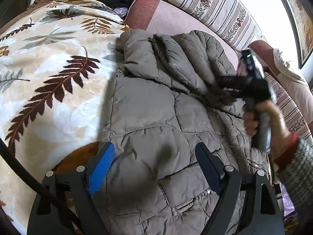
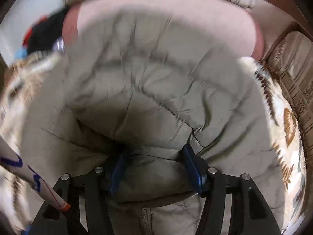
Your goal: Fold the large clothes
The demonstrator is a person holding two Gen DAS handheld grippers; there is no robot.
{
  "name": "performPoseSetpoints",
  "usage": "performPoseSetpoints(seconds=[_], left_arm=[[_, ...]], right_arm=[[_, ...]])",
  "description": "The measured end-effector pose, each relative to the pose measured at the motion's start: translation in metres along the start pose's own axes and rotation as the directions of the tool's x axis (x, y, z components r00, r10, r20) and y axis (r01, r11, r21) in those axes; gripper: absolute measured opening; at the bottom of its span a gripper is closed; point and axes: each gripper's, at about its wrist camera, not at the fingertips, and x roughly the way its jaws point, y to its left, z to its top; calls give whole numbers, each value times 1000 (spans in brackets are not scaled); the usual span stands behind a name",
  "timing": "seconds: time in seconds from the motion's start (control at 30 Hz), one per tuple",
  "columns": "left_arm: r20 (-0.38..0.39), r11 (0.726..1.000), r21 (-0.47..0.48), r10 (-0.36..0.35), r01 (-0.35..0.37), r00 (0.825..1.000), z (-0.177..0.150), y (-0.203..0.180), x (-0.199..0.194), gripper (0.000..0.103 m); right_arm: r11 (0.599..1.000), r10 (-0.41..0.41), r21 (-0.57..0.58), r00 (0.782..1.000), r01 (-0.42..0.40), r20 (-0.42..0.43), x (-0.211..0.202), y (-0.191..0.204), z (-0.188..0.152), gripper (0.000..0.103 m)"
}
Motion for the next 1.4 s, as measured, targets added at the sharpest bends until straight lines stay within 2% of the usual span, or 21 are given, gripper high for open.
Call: performPoseSetpoints(seconds=[0.1, 0.17, 0.23, 0.33, 0.43, 0.47, 0.53, 0.7, 0.83, 0.9, 0.97, 1.1, 1.17, 1.23, 1.3, 1.4], left_arm=[[-6, 1000, -10, -17, 17, 1000, 1, 1, -1, 83], [-4, 1000, -13, -19, 19, 1000, 1, 1, -1, 83], [-5, 1000, -18, -21, 21, 1000, 1, 1, -1, 83], [-6, 1000, -15, -17, 17, 1000, 0, 1, 0, 83], [-6, 1000, -10, -13, 13, 1000, 0, 0, -1, 83], [-7, 1000, -8, -11, 11, 1000, 0, 0, 0, 83], [-10, 1000, -5, -8, 8, 1000, 1, 0, 0, 83], [-9, 1000, -3, -2, 2, 1000, 0, -1, 0, 83], [13, 1000, 7, 17, -17, 1000, -5, -3, -4, 83], [34, 999, 12, 32, -32, 999, -9, -6, -11, 83], [45, 1000, -6, 16, -16, 999, -14, -9, -21, 83], [69, 999, -43, -14, 17, 997, -25, -17, -48, 83], [70, 999, -33, 4, -2, 998, -32, -21, -63, 83], [63, 998, -24, 53, -52, 997, -38, -21, -73, 83], [51, 993, -56, 104, -101, 993, -39, -11, -82, 83], [15, 985, -153, 84, -80, 996, -39, 11, -88, 83]], right_arm=[[998, -31, -46, 999, 31, 13, -16, 7, 5, 63], [999, -23, -25, 992, 27, 125, -47, 8, 11, 62], [999, -8, -33, 983, 14, 181, -63, 14, 16, 62], [996, 41, -79, 987, -29, 155, -57, 40, 20, 62], [990, 39, -138, 998, -32, 46, -21, 70, 14, 61], [989, 14, -148, 1000, -11, 20, -8, 76, 11, 61], [988, -5, -152, 999, 11, 40, -9, 79, 10, 61], [991, 81, -114, 992, -69, 102, -64, 51, 4, 61], [993, 99, -74, 982, -87, 163, -125, 0, -29, 66], [997, 80, -37, 979, -75, 186, -151, -37, -52, 76], [998, 59, -4, 982, -60, 180, -170, -81, -77, 84], [998, -10, 55, 994, 4, 109, -176, -159, -123, 87], [994, -27, 106, 998, 21, 58, -170, -199, -150, 87], [984, -20, 175, 999, 16, 25, -164, -232, -175, 88], [968, 6, 250, 1000, -6, 3, -155, -263, -196, 88], [938, 70, 341, 998, -64, -6, -137, -292, -223, 88]])
